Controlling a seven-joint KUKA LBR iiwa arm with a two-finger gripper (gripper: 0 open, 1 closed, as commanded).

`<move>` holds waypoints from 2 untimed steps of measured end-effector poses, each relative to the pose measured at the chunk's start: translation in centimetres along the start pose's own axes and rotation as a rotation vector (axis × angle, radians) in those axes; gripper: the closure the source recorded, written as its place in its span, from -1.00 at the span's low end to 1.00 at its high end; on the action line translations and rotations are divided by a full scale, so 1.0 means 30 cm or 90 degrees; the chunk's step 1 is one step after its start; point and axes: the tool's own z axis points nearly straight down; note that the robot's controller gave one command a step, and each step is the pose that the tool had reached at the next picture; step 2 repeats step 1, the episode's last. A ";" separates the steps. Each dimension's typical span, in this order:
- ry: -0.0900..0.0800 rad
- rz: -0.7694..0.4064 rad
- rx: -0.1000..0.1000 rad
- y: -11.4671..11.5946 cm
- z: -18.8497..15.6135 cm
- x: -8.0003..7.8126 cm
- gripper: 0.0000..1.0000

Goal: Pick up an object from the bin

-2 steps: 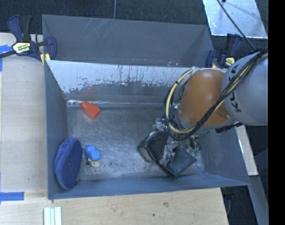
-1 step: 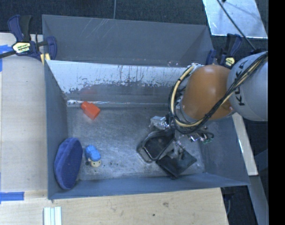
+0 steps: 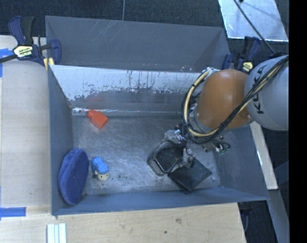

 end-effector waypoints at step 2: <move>0.001 0.001 0.002 -0.123 -0.586 0.038 1.00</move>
Offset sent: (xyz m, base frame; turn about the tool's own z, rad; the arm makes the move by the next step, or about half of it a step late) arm 0.0045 -0.0363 0.1736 -0.0031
